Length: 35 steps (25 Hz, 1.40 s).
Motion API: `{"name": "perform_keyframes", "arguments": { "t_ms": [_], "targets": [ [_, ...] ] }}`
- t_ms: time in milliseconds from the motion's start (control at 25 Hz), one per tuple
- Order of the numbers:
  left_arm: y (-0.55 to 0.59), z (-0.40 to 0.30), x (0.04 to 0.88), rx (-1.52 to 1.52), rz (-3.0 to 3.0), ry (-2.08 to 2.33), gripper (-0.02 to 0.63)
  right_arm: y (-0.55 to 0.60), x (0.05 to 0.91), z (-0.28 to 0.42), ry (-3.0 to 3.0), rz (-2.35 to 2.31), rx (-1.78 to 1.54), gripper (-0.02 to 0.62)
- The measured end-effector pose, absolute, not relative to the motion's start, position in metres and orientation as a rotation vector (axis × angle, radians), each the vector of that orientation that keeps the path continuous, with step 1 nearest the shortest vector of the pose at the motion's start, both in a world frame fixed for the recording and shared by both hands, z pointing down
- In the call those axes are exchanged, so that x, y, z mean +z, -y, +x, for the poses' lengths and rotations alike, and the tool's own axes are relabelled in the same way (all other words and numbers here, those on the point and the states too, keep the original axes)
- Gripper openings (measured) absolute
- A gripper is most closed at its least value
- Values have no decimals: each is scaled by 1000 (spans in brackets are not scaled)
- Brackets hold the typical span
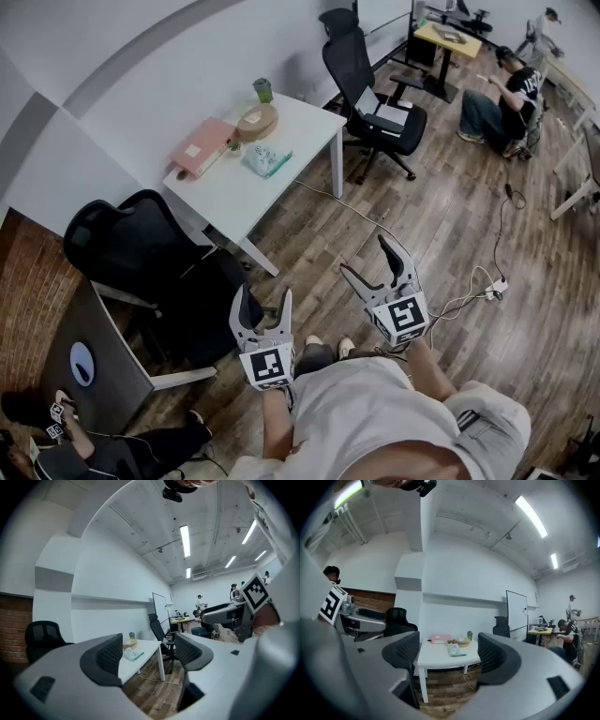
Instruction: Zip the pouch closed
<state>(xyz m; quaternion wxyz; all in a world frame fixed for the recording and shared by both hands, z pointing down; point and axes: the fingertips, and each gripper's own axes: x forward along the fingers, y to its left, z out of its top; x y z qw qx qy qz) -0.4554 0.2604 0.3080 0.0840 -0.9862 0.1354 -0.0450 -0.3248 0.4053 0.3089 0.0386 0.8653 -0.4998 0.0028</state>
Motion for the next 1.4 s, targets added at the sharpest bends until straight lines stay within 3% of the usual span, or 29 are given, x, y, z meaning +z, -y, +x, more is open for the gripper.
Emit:
{"name": "perform_keyframes", "arguments": {
  "t_ms": [1400],
  "targets": [
    [-112,-321,321,-124,-2988,-248,328,-260,329,-214,1421,2647,122,367]
  ]
}}
